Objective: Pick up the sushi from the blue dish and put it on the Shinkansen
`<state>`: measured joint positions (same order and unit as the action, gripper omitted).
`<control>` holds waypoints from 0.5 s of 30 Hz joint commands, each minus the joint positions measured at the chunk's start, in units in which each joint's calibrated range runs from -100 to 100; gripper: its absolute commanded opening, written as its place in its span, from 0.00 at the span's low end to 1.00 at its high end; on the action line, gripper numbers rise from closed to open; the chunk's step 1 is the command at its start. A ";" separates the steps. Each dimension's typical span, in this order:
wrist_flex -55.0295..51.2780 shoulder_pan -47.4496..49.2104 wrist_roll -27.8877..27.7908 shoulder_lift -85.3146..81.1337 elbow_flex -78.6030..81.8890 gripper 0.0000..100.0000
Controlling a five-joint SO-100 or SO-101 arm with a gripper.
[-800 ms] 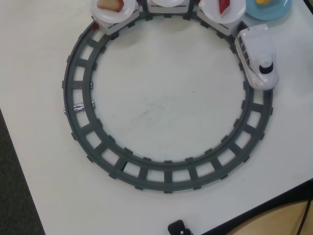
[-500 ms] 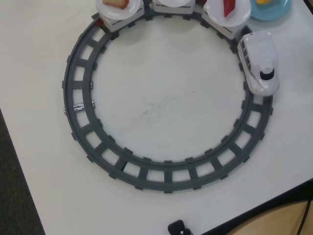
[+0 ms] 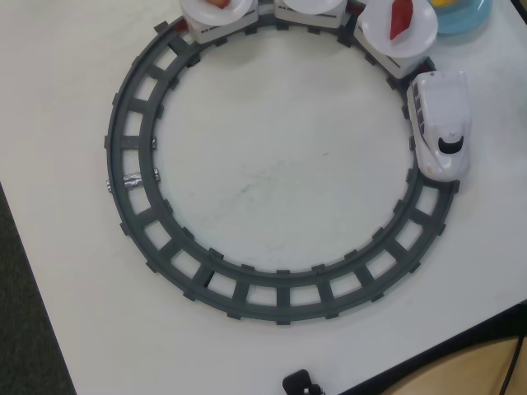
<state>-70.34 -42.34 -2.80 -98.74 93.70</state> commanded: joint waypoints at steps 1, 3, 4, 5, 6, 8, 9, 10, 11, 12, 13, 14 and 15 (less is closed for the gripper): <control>-0.30 -0.35 -0.24 -0.18 -0.16 0.27; -0.22 -0.18 -0.51 -0.18 -0.16 0.27; -0.05 -0.18 -0.09 -0.18 -0.07 0.27; 0.64 -0.18 -0.09 -0.18 0.02 0.27; 1.32 -0.18 -0.09 -0.18 0.20 0.26; 1.83 -0.18 -0.09 -0.09 0.29 0.26; 1.83 -0.18 -0.09 -0.09 0.29 0.26; 1.83 -0.18 -0.09 -0.09 0.29 0.26; 1.83 -0.18 -0.14 -0.09 0.29 0.26; 1.83 -0.18 -0.14 -0.09 0.29 0.26; 1.83 -0.18 -0.09 -0.09 0.29 0.26; 1.83 -0.18 -0.09 -0.09 0.29 0.26; 1.66 -0.18 -0.09 -0.09 0.29 0.26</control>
<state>-69.29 -42.34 -3.06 -98.57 94.33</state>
